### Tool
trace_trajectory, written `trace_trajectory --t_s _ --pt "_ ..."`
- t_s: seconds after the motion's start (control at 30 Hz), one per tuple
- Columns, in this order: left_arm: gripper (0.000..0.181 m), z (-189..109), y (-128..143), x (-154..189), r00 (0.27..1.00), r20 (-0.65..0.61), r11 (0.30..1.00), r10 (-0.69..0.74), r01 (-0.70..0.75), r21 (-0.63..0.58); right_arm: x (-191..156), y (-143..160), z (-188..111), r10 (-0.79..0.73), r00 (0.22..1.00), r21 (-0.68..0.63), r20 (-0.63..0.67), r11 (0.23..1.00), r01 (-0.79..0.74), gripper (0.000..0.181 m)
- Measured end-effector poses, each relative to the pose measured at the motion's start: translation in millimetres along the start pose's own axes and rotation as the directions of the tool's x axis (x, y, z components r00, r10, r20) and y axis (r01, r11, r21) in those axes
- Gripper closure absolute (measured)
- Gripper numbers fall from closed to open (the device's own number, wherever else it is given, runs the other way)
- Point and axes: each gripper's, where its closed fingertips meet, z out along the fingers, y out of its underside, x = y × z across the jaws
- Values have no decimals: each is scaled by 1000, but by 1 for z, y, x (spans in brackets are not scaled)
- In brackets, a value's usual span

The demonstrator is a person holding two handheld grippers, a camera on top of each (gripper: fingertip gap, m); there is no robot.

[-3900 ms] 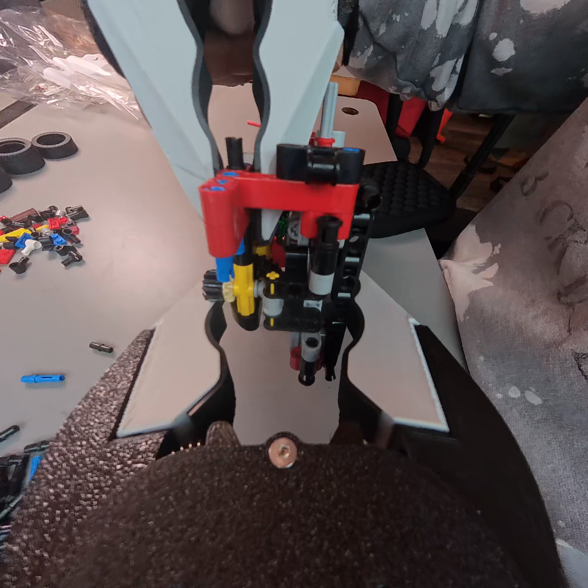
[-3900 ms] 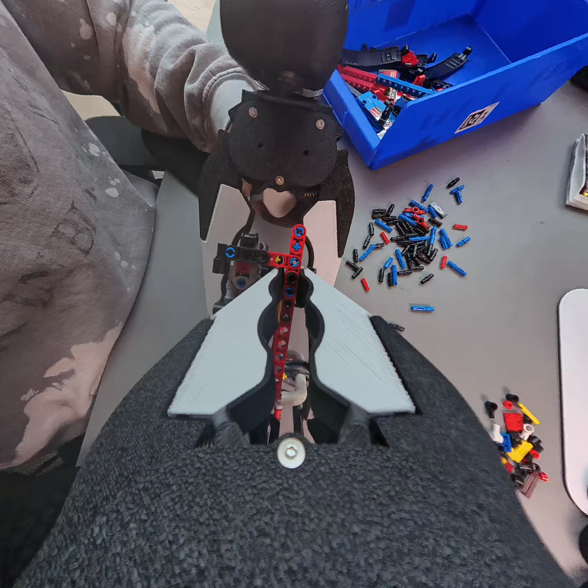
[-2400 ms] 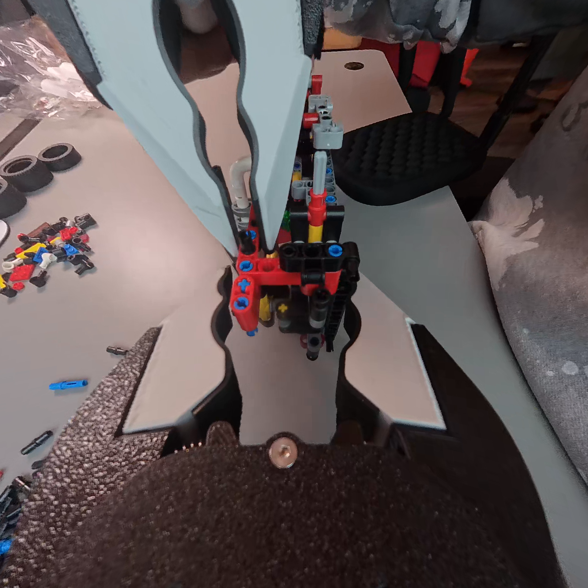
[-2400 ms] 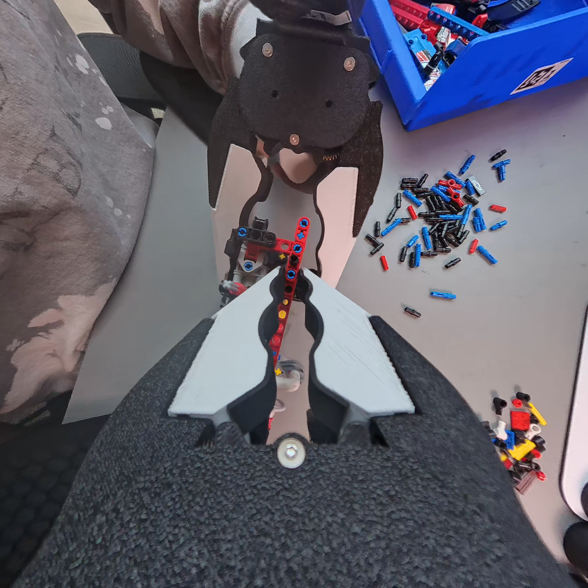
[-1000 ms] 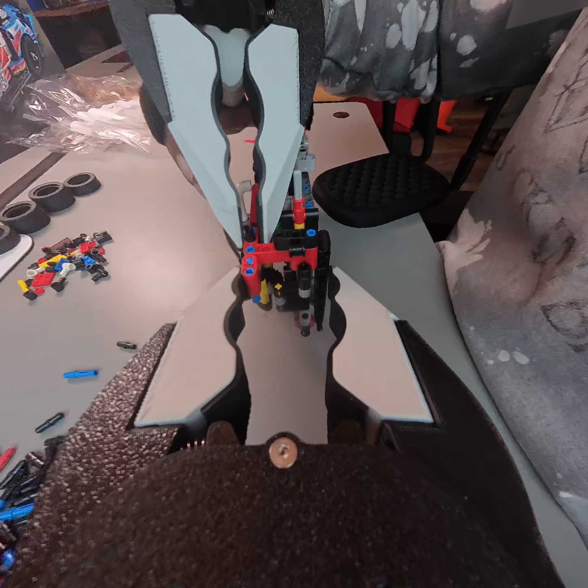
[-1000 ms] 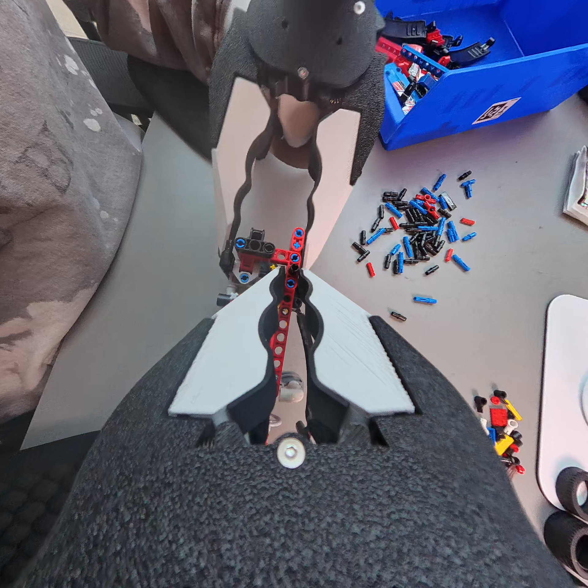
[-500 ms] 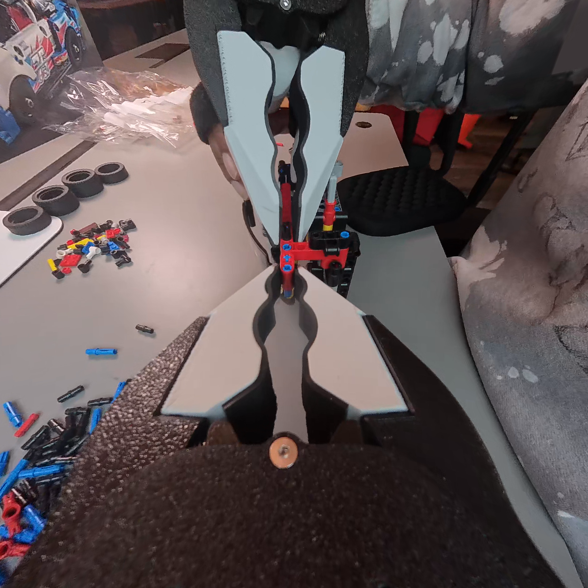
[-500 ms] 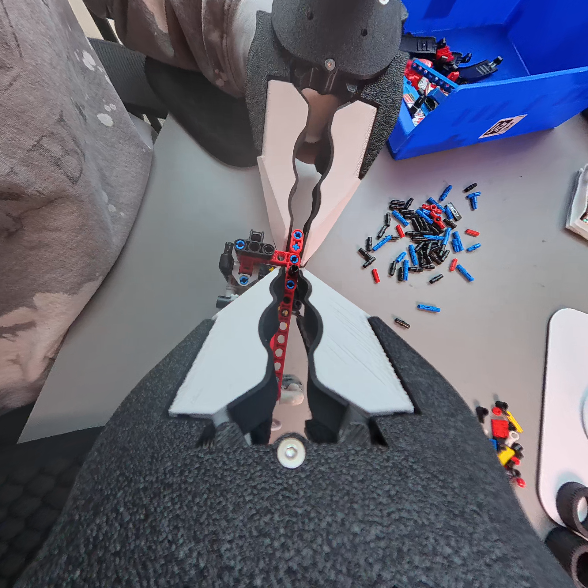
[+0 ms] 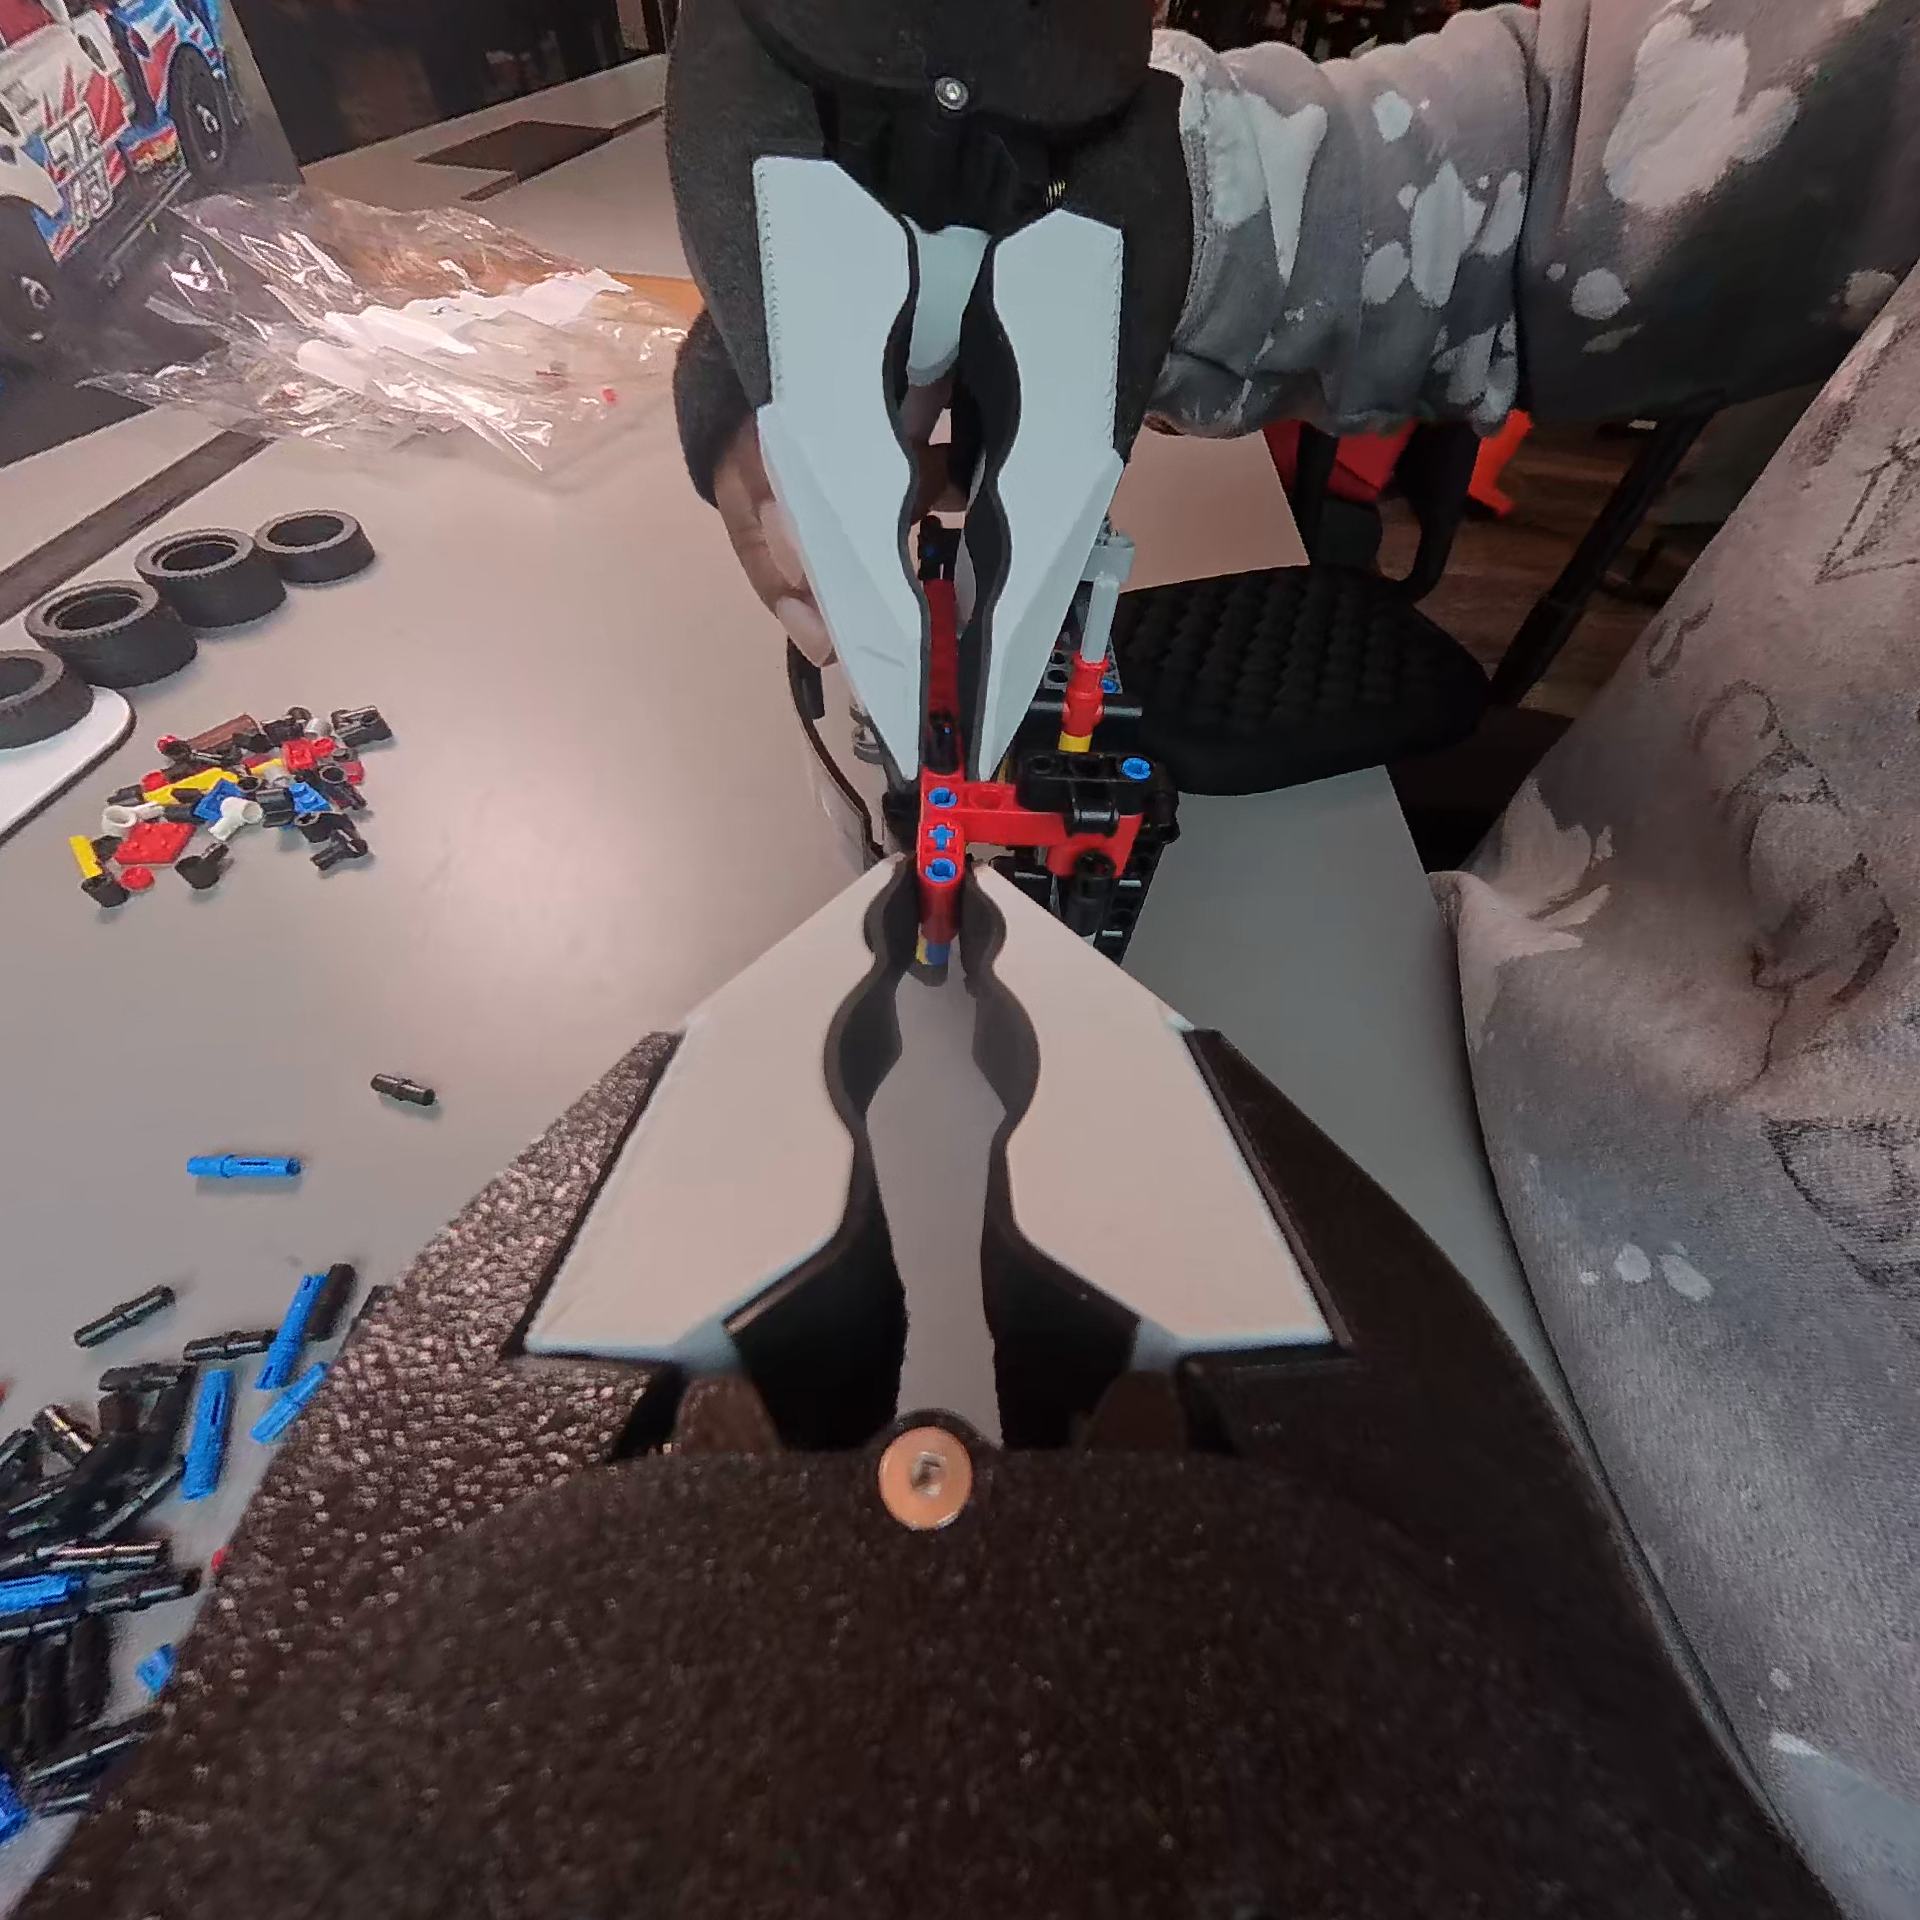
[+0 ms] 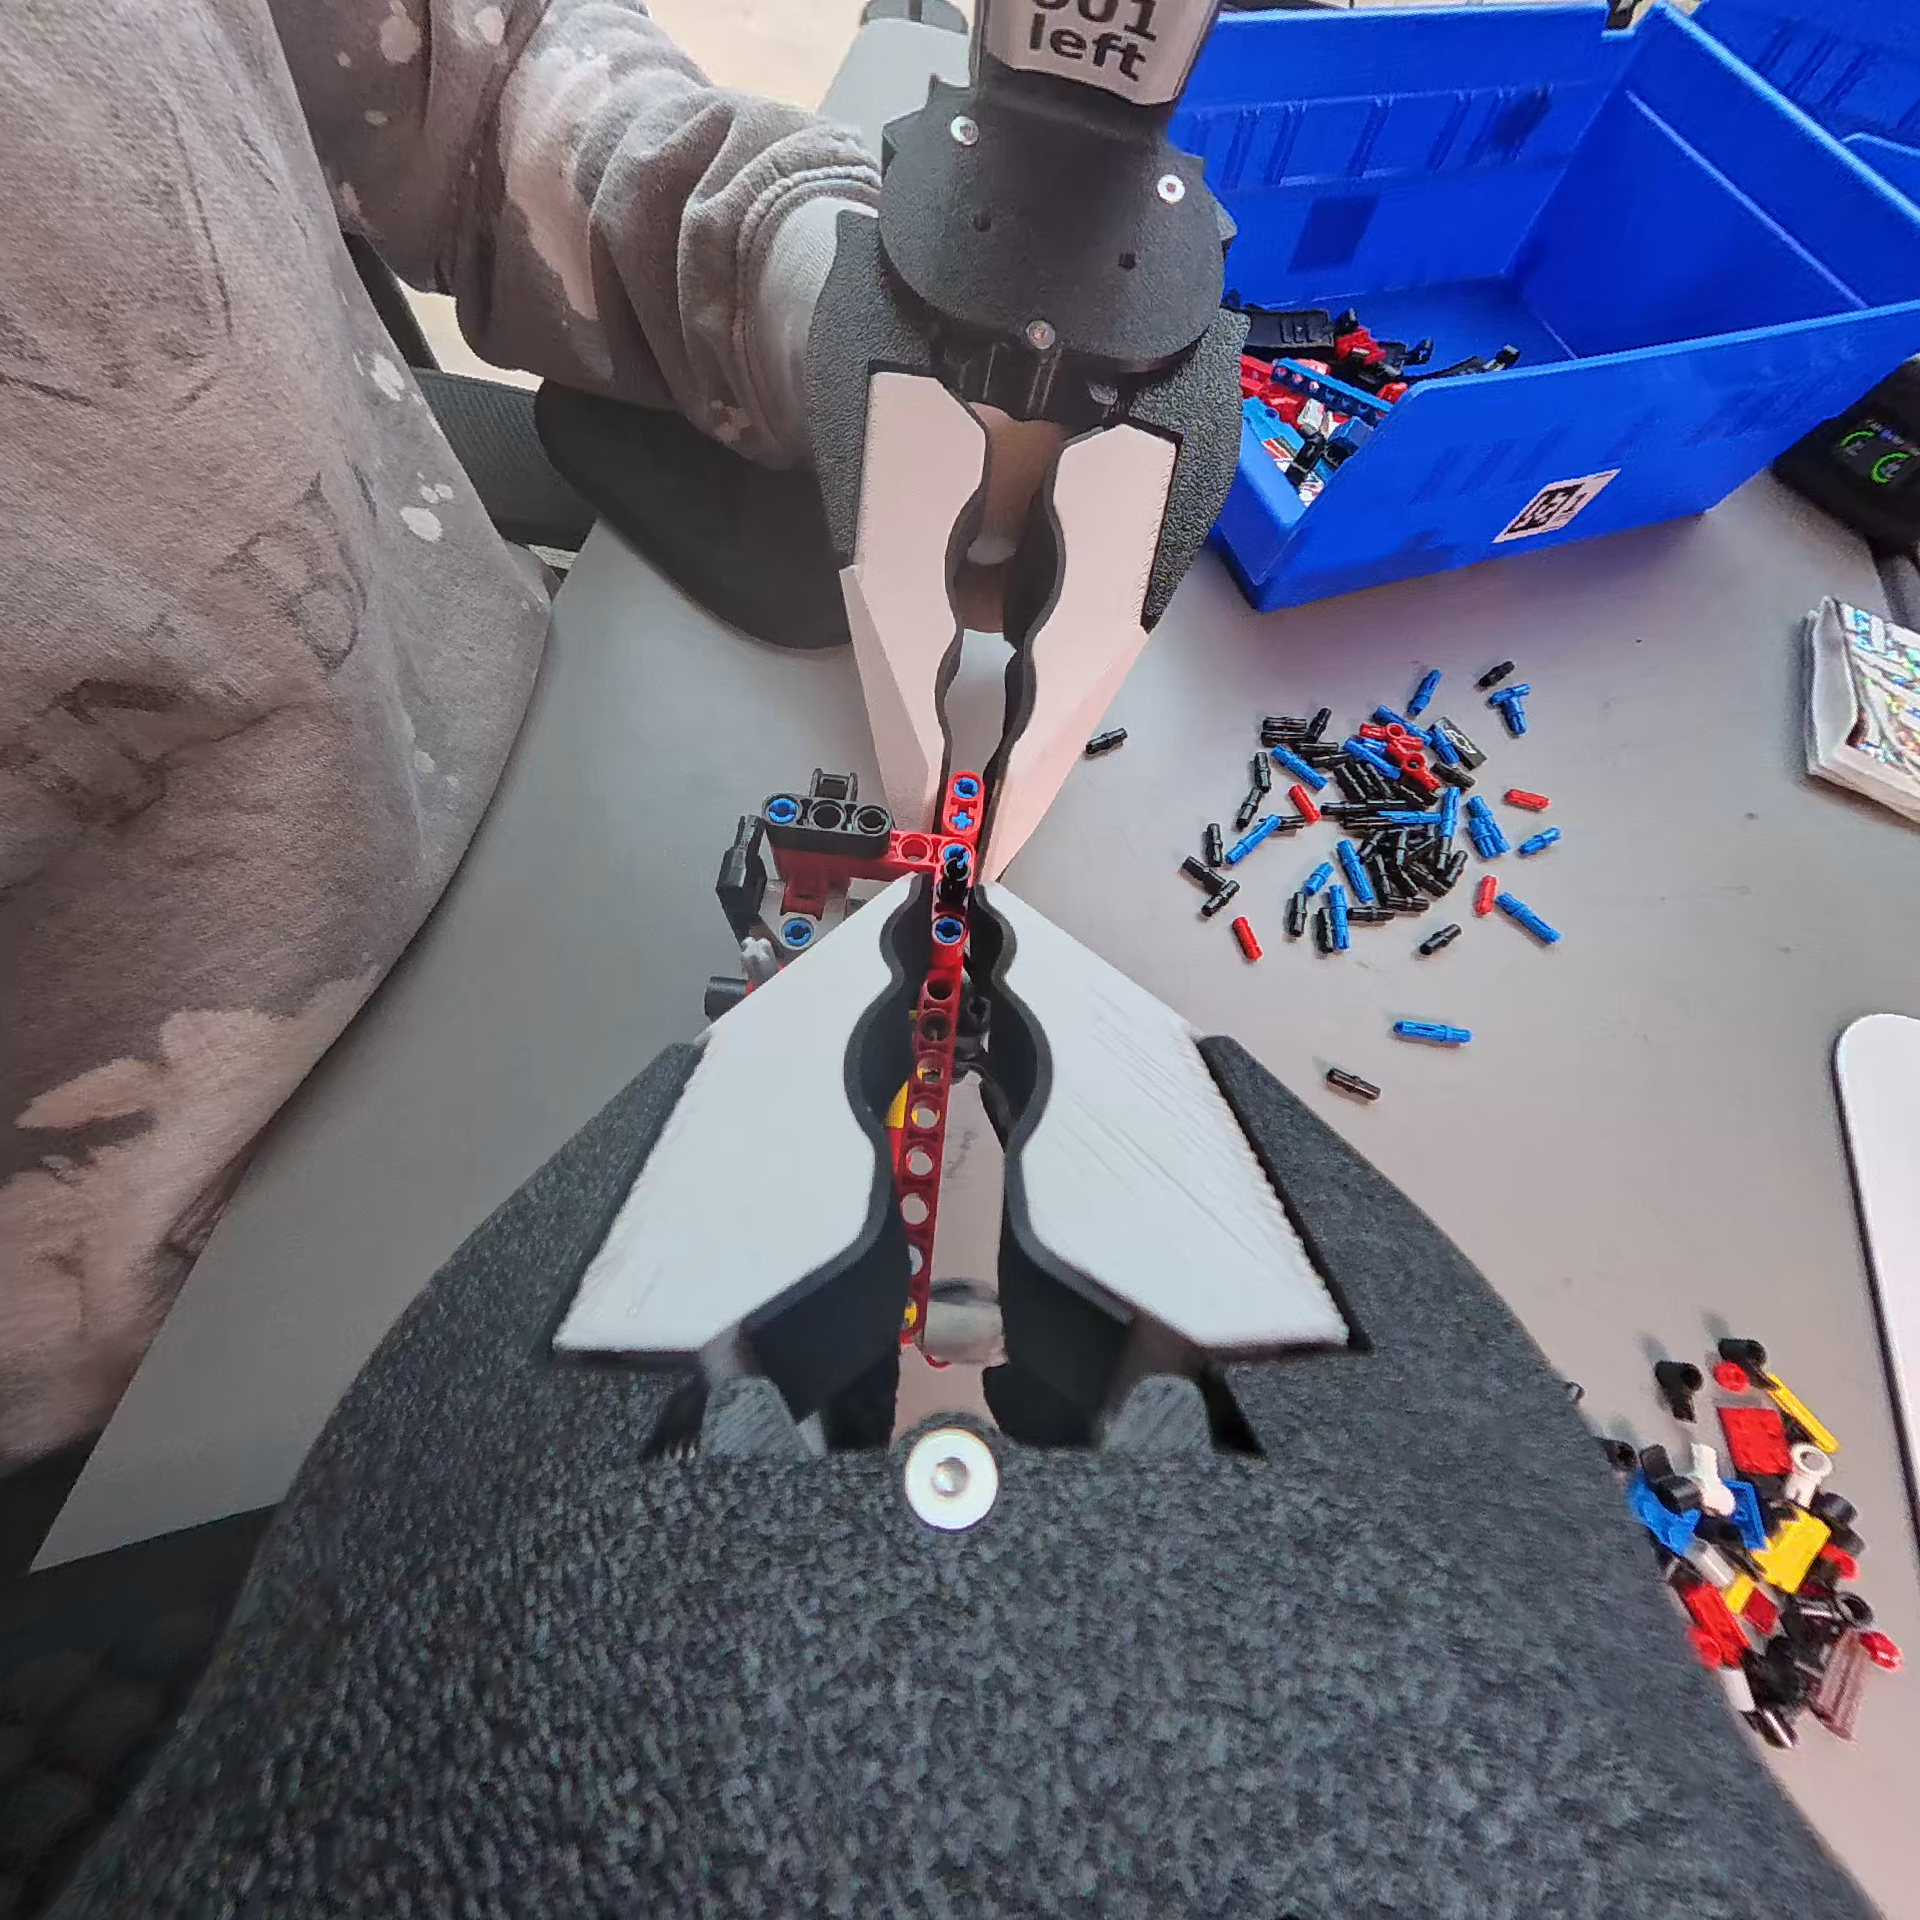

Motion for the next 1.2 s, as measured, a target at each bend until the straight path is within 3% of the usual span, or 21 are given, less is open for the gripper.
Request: trace_trajectory --t_s 0.07,0.13,0.43,0.53,0.63,0.8,0.87,0.93,1.2 --pt "176 1 3 -1 1000 8 1000 -3 3 -17 -2 -7 -4 11 1000 45 18 999 -12 178" --pt "176 2 6 -4 998 5 998 -68 68 -16 -4 -3 -3 -23 1000 4 6 1000 23 176" --pt "176 3 2 -2 1000 10 1000 2 -2 -31 -3 0 -3 -12 1000 -36 9 999 12 175" --pt "172 -2 -5 4 1000 -30 1000 4 -3 18 -6 -2 -2 14 999 -23 37 1000 -14 174" --pt "161 -11 -13 6 995 -89 995 -52 59 76 -6 -1 -2 -9 1000 -45 25 999 10 174" --pt "125 -4 -2 21 983 -158 995 -91 94 16 -3 0 -2 -9 1000 -56 3 998 9 174" --pt "125 8 -2 25 990 -133 998 -56 58 10 -5 0 -2 -7 1000 -54 20 999 8 174" --pt "140 12 -1 20 996 -85 1000 -24 24 -6 -6 0 -1 -9 1000 -57 26 998 11 174" --pt "143 4 2 13 1000 -7 999 -24 24 -30 -2 1 -4 -22 999 -68 -27 997 20 173"
